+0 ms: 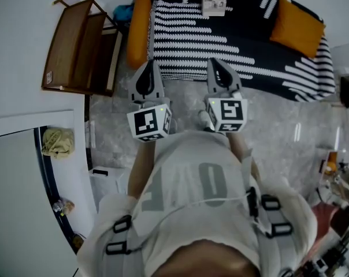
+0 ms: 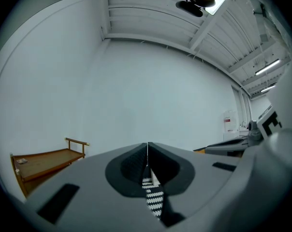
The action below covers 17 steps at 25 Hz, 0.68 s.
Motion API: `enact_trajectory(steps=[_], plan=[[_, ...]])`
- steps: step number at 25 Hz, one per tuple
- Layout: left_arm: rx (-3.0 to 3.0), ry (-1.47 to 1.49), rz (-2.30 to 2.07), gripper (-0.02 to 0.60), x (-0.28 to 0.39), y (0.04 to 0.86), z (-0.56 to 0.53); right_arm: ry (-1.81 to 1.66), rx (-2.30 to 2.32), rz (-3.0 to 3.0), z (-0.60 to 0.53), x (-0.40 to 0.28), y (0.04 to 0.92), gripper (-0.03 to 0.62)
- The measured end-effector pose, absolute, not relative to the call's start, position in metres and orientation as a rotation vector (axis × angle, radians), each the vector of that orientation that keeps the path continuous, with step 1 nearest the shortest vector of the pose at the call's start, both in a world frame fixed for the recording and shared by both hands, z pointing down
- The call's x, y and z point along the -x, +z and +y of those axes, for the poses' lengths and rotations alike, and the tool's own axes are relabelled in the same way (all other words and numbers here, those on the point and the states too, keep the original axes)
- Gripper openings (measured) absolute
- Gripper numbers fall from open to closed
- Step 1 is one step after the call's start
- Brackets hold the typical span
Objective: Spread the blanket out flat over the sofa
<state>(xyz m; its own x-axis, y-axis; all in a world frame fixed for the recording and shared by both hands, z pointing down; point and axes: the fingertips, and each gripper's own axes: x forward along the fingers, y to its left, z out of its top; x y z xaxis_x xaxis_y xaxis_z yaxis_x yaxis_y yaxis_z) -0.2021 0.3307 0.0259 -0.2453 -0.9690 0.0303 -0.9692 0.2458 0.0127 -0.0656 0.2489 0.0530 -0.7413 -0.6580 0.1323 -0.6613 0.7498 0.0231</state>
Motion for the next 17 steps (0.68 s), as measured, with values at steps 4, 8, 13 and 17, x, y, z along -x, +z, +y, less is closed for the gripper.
enact_trajectory(steps=[4, 8, 13, 17], plan=[[-1.895, 0.005, -2.458, 0.011, 0.201, 0.027, 0.333, 0.031, -1.054, -2.797, 0.249, 0.062, 0.056, 0.008], [-1.87, -0.014, -2.47, 0.011, 0.206, 0.028, 0.336, 0.031, -1.044, -2.81, 0.25, 0.064, 0.054, 0.008], [-1.853, -0.02, -2.483, 0.011, 0.208, 0.028, 0.339, 0.006, -1.054, -2.77, 0.247, 0.057, 0.063, 0.008], [-1.844, -0.028, -2.48, 0.011, 0.21, 0.029, 0.343, 0.017, -1.048, -2.758, 0.25, 0.056, 0.067, 0.008]])
